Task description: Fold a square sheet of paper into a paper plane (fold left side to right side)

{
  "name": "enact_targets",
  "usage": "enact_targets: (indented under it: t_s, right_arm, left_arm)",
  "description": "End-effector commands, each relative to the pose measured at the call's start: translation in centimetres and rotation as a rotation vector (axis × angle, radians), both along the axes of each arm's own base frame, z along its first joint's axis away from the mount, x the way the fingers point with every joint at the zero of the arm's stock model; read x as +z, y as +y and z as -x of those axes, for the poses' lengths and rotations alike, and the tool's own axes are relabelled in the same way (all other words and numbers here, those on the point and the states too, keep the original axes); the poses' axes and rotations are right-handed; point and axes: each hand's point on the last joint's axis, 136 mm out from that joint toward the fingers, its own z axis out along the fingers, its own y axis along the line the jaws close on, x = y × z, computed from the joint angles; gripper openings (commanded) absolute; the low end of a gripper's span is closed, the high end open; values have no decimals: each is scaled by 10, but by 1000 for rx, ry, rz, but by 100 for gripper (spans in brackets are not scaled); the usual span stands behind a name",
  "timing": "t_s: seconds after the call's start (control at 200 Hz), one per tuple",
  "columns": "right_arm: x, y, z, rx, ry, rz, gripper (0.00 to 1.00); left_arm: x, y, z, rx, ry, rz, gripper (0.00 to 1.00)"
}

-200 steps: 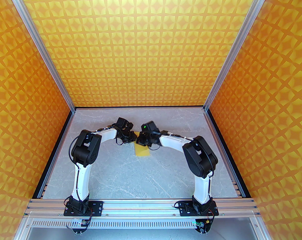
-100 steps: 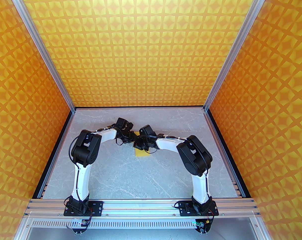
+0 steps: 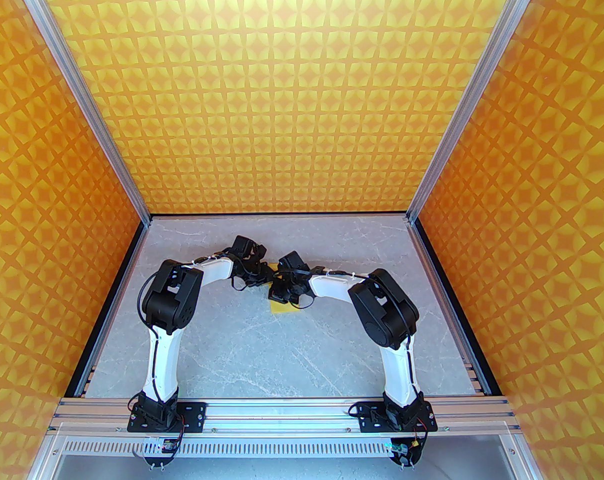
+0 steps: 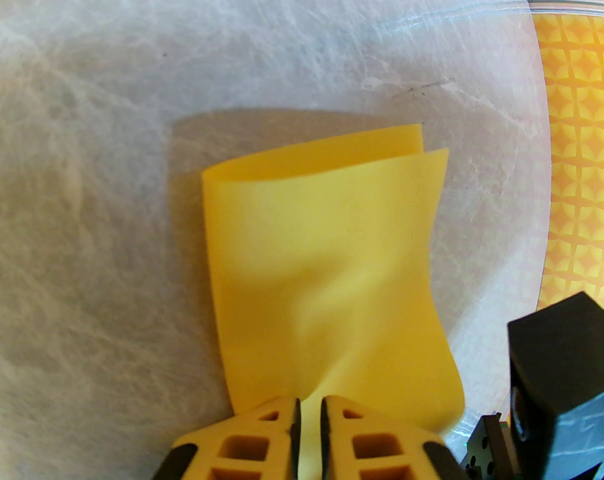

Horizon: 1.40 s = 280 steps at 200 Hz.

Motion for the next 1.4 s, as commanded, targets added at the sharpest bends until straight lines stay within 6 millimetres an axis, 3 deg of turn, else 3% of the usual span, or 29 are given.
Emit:
enact_targets:
  t_s: [0.0,0.2,0.46,0.74,1.095,1.395]
  right_arm:
    - [-20,-11,10,22,52,72,0]
    - [-29,-13,21,42,90,75,0]
    - [-15,-6,30,65,88,45,0]
    - [-6,-6,35,67,77,44,0]
    - [17,9,14,33,29,-8,0]
    - [6,13,13,45,51,-4,0]
  left_arm:
    - [-10,2,7,7,29,-10,17]
    - [-15,3,9,11,41,-12,12]
    - [-21,4,11,20,57,-18,0]
    - [-27,8,14,30,67,-32,0]
    - [-26,7,16,31,65,-30,0]
    - [-26,6,16,30,66,-30,0]
